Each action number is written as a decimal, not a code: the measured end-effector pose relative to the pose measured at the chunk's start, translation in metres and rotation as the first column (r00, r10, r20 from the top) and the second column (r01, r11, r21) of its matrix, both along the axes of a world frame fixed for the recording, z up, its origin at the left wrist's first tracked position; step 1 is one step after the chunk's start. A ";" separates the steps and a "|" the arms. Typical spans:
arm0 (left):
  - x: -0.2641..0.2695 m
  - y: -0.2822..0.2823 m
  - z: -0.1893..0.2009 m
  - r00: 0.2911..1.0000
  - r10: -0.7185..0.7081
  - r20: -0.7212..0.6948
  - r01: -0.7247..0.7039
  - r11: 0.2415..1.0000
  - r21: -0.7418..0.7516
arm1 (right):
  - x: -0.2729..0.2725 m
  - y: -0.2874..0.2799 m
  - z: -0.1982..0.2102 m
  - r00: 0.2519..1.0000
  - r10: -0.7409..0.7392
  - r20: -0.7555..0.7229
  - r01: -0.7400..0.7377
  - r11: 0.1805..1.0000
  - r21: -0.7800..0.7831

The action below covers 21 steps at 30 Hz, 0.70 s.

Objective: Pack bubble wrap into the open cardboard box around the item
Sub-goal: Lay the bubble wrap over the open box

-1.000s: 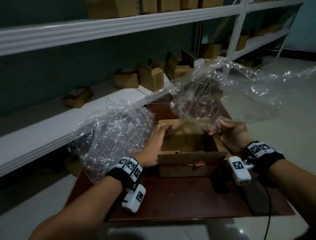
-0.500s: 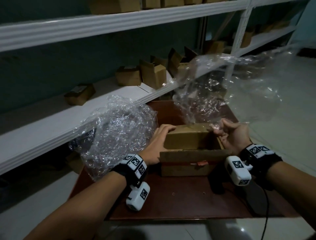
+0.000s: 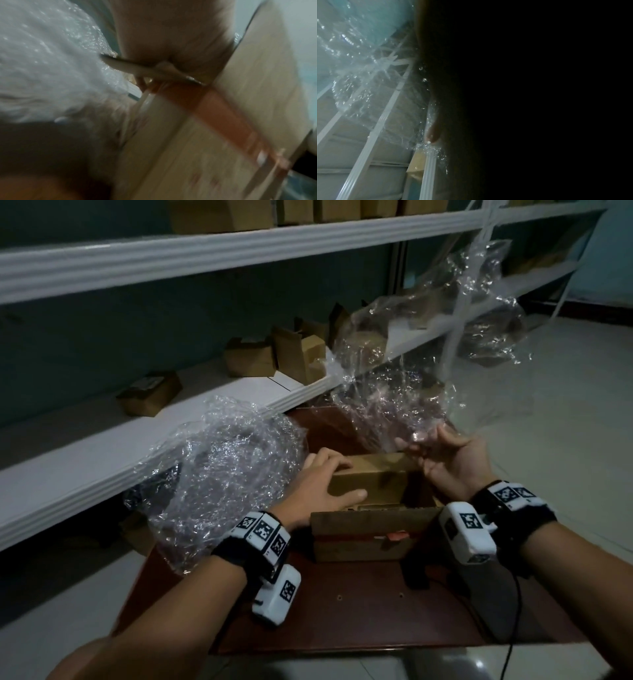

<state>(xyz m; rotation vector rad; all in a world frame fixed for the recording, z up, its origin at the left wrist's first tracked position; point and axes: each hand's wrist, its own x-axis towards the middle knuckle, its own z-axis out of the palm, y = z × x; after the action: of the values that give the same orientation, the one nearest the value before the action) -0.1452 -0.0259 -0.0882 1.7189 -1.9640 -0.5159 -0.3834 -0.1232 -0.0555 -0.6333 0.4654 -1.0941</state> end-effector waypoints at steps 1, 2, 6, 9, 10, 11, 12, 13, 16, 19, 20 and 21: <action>0.000 0.002 0.007 0.999 -0.024 -0.040 0.027 0.997 0.066 | 0.003 0.001 0.002 1.000 0.023 0.017 -0.023 1.000 -0.003; 0.002 0.004 0.012 0.995 -0.066 -0.076 0.077 0.988 0.138 | 0.005 0.002 0.004 0.999 0.039 0.030 -0.039 0.999 -0.008; 0.009 0.015 0.026 0.980 -0.196 0.022 0.178 0.927 0.330 | 0.008 0.009 0.011 0.995 0.088 0.041 -0.087 0.996 -0.011; 0.001 0.018 0.022 0.962 -0.211 0.175 0.134 0.918 0.372 | 0.006 0.014 0.004 0.992 0.122 0.034 -0.123 0.992 0.023; -0.002 0.019 0.019 0.948 -0.222 0.229 0.127 0.922 0.366 | 0.004 0.016 0.002 0.989 0.149 0.013 -0.149 0.989 0.013; -0.005 0.020 0.018 0.931 -0.229 0.283 0.119 0.926 0.358 | 0.002 0.018 0.000 0.982 0.185 -0.020 -0.186 0.983 -0.006; -0.007 0.022 0.017 0.917 -0.228 0.328 0.107 0.931 0.349 | -0.001 0.019 -0.001 0.973 0.224 -0.054 -0.225 0.974 -0.026; -0.009 0.025 0.017 0.906 -0.223 0.360 0.095 0.935 0.341 | -0.002 0.022 -0.002 0.963 0.256 -0.083 -0.260 0.965 -0.042; -0.015 0.032 0.017 0.883 -0.203 0.424 0.078 0.953 0.292 | -0.008 0.026 -0.006 0.944 0.316 -0.092 -0.323 0.944 -0.063; -0.020 0.034 0.015 0.843 -0.187 0.505 0.068 0.967 0.244 | -0.012 0.027 -0.004 0.952 0.284 -0.118 -0.291 0.955 -0.055; -0.021 0.034 0.015 0.843 -0.175 0.509 0.062 0.971 0.230 | -0.013 0.026 -0.002 0.953 0.271 -0.131 -0.281 0.958 -0.058; -0.022 0.034 0.014 0.842 -0.158 0.515 0.053 0.976 0.213 | -0.014 0.026 -0.001 0.954 0.260 -0.146 -0.272 0.960 -0.062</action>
<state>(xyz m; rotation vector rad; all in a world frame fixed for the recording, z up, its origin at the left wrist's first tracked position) -0.1670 0.0081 -0.0741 2.0458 -2.4728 -0.2868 -0.3976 -0.0969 -0.0567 -0.8223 0.4404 -0.8191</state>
